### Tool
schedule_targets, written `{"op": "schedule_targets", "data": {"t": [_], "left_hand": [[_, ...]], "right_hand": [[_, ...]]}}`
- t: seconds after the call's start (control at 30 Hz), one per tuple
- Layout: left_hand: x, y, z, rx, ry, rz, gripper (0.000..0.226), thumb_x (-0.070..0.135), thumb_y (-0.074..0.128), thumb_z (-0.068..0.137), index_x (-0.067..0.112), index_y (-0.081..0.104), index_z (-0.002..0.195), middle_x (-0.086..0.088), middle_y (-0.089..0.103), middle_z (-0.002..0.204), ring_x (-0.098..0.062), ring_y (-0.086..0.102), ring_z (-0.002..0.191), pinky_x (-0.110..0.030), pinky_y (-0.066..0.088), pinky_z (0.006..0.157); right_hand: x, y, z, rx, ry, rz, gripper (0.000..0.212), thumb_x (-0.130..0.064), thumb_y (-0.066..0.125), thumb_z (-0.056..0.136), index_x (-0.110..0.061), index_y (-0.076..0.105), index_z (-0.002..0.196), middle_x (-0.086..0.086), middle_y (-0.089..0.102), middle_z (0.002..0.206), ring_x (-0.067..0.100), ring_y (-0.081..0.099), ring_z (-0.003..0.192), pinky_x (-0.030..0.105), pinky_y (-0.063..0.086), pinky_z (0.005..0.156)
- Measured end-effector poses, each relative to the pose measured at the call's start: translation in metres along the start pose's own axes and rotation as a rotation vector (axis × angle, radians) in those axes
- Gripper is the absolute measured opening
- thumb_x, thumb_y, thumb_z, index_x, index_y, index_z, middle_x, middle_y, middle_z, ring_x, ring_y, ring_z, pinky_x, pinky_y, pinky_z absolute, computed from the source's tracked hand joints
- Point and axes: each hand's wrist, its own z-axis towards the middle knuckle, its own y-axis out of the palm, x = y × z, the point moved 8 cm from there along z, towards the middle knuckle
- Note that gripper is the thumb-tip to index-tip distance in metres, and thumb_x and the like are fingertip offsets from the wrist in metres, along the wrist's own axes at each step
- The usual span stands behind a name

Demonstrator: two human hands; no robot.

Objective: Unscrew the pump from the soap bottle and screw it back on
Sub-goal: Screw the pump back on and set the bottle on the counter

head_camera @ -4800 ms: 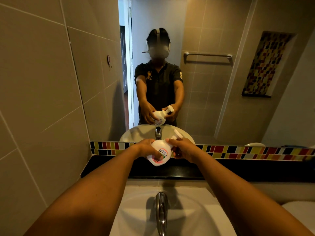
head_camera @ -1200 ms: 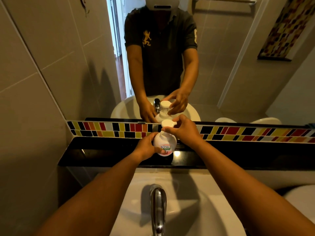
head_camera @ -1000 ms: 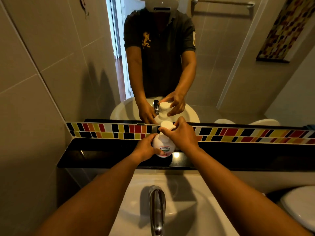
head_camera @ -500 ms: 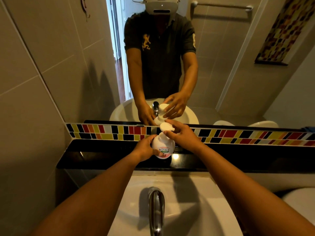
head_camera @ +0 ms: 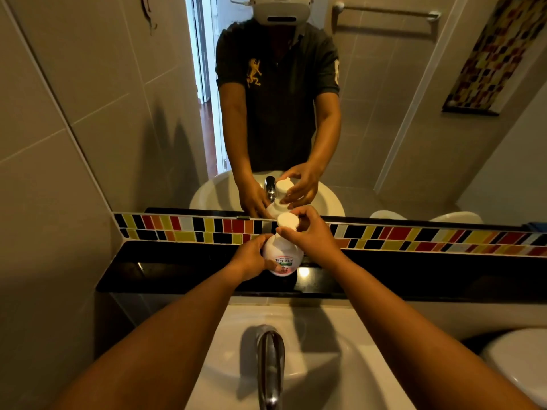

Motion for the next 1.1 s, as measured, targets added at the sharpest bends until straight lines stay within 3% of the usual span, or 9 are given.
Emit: {"op": "schedule_targets", "data": {"t": [0.13,0.27,0.4,0.6,1.1], "left_hand": [[-0.0011,-0.0004,0.0009,-0.014,0.006,-0.012,0.072,0.009,0.083,0.070,0.019,0.052,0.133,-0.006,0.061,0.132,-0.026,0.058,0.121,-0.043,0.051,0.100],[0.0012,-0.0004,0.0014,-0.031,0.015,-0.005,0.069,0.008,0.083,0.069,0.018,0.054,0.131,-0.006,0.062,0.130,-0.026,0.058,0.120,-0.043,0.051,0.100],[0.0010,-0.0006,0.0018,-0.029,0.015,-0.011,0.068,0.009,0.084,0.068,0.019,0.055,0.129,-0.006,0.063,0.129,-0.026,0.059,0.119,-0.044,0.051,0.100],[0.0017,-0.0007,0.0011,-0.025,0.023,-0.009,0.070,0.009,0.084,0.068,0.020,0.054,0.130,-0.006,0.063,0.130,-0.027,0.059,0.119,-0.046,0.052,0.099],[0.0025,0.0001,0.0000,-0.039,0.010,-0.015,0.068,0.009,0.082,0.070,0.020,0.053,0.130,-0.006,0.062,0.131,-0.026,0.059,0.120,-0.044,0.052,0.100]], "right_hand": [[0.0001,0.0054,-0.0082,-0.256,0.059,0.172,0.059,-0.021,0.064,0.092,-0.025,0.039,0.145,0.004,0.050,0.138,0.021,0.051,0.124,0.030,0.052,0.090],[0.0012,-0.0017,-0.0103,-0.352,0.113,0.229,0.056,-0.020,0.056,0.096,-0.027,0.036,0.149,-0.003,0.049,0.135,0.018,0.050,0.123,0.031,0.055,0.085],[-0.0020,-0.0017,-0.0068,-0.339,0.100,0.204,0.051,-0.015,0.057,0.095,-0.025,0.042,0.143,-0.001,0.055,0.130,0.019,0.055,0.119,0.030,0.056,0.083],[0.0010,-0.0014,-0.0071,-0.242,0.098,0.211,0.049,-0.013,0.064,0.090,-0.015,0.046,0.136,0.007,0.058,0.128,0.026,0.056,0.119,0.046,0.054,0.094],[0.0044,-0.0016,-0.0068,-0.215,0.104,0.232,0.053,-0.013,0.068,0.087,-0.014,0.047,0.136,0.004,0.060,0.125,0.022,0.059,0.116,0.035,0.057,0.087]]}}
